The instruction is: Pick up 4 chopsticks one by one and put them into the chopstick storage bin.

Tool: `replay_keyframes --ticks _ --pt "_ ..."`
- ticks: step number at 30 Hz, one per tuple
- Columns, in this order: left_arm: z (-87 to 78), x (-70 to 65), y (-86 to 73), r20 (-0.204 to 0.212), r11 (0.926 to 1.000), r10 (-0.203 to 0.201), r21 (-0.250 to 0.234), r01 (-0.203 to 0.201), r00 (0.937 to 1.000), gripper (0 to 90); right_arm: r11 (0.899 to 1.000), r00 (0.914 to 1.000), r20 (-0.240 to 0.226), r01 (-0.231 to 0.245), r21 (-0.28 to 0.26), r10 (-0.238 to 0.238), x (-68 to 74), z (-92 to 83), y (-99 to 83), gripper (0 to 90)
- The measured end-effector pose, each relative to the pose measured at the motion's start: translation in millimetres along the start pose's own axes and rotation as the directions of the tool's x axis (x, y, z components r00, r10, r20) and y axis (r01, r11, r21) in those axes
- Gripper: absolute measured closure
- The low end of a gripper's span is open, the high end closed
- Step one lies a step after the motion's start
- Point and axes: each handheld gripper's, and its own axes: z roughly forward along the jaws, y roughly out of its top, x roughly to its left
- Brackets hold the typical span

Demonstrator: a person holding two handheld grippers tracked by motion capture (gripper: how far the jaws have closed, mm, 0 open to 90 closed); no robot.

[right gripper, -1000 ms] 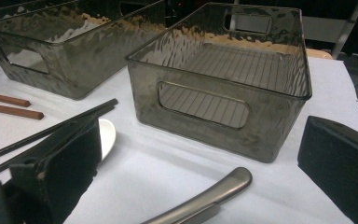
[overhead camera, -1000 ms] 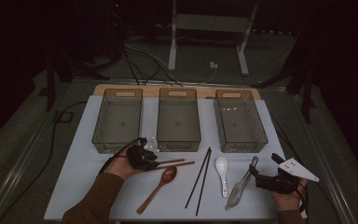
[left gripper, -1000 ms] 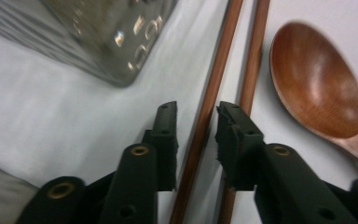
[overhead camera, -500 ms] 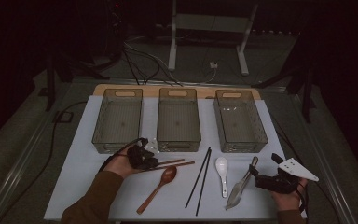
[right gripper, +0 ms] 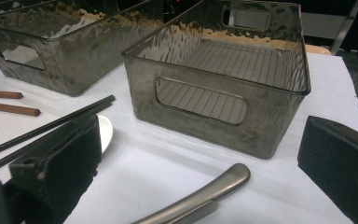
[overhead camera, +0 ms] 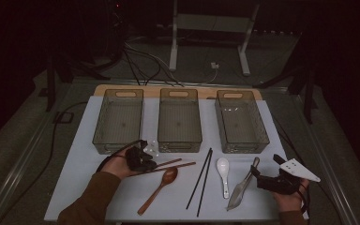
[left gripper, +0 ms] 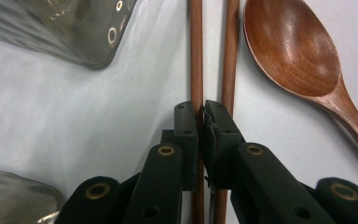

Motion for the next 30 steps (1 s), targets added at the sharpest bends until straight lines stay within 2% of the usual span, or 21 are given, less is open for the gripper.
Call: replay_keyframes --ticks 5,9,18,21,28,30 --pt "-3.4 -0.2 -2.5 -0.024 1.0 -0.001 0.006 0.001 0.9997 86.2 1.0 1.0 0.001 0.001 -0.002 -0.001 -0.3 -0.2 -0.1 0.0" --pt "-12.3 0.2 -10.0 -0.051 0.9996 -0.017 -0.023 0.016 0.9985 86.2 1.0 1.0 0.002 -0.001 -0.001 0.001 -0.4 -0.1 -0.1 0.0" --pt "-39.9 -2.5 -28.3 -0.078 0.995 -0.052 -0.089 0.045 0.9956 86.2 1.0 1.0 0.006 0.0 -0.003 0.0 -0.3 -0.4 -0.1 0.0" --pt "-50.1 -1.6 -34.6 -0.083 0.9904 -0.076 -0.121 0.066 0.9936 86.2 1.0 1.0 0.007 0.001 -0.001 -0.001 -0.4 -0.3 -0.2 0.0" --pt "-66.7 1.1 -45.7 -0.099 0.9821 -0.115 -0.16 0.099 0.9883 86.2 1.0 1.0 0.007 0.001 -0.002 -0.001 -0.3 -0.4 -0.2 0.0" --pt "-70.8 2.5 -48.1 -0.094 0.9777 -0.131 -0.177 0.113 0.987 86.1 1.0 1.0 0.008 0.001 -0.002 -0.001 -0.4 -0.4 -0.2 0.0"
